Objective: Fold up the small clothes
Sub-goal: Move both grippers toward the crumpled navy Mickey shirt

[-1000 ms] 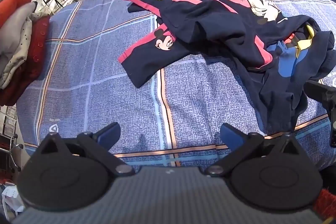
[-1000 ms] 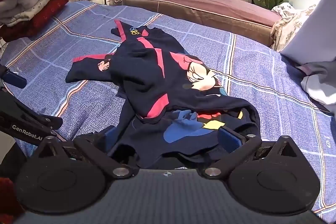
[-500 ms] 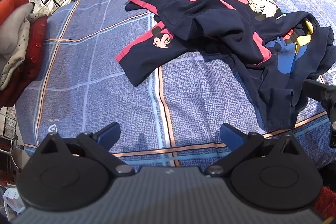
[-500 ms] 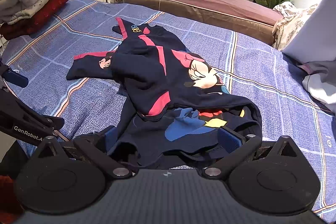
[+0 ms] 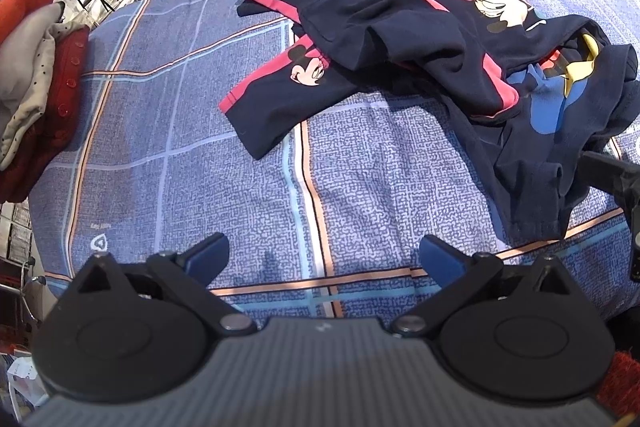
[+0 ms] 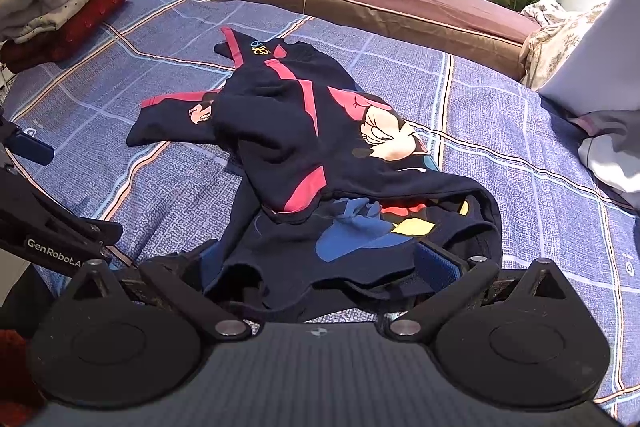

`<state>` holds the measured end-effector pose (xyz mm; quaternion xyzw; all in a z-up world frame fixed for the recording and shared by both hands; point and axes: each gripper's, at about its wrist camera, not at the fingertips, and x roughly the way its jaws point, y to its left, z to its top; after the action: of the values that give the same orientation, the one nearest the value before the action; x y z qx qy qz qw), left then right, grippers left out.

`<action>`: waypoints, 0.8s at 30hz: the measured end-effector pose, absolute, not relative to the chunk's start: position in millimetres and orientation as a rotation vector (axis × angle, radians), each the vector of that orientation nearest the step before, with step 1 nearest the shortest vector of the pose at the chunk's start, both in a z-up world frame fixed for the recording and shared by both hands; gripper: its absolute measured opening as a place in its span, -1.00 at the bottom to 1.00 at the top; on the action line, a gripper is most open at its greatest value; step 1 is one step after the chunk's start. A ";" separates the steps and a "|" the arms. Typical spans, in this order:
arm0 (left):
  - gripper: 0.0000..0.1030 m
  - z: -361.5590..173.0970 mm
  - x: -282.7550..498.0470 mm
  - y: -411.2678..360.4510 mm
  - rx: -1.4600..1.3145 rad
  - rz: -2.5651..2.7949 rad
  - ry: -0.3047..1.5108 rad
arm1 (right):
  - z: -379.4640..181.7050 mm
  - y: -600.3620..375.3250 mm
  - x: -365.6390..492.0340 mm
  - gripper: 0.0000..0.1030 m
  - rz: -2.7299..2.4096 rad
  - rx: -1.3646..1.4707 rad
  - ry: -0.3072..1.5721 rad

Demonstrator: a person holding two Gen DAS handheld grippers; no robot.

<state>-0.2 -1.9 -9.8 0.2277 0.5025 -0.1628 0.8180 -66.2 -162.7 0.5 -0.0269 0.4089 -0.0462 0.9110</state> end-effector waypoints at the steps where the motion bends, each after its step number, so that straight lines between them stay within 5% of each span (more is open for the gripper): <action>1: 0.99 -10.2 -0.6 -1.7 0.487 -0.346 1.070 | 0.1 -162.7 -65.8 1.00 -0.094 -0.055 0.845; 24: 0.99 -35.4 5.3 12.8 0.477 -0.353 0.908 | 1.7 -167.9 -61.5 1.00 0.055 -0.020 0.699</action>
<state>5.3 12.8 -35.4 0.2272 0.4320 -0.1677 0.8565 -61.5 -167.9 1.7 -0.0099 0.3426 0.0268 0.9390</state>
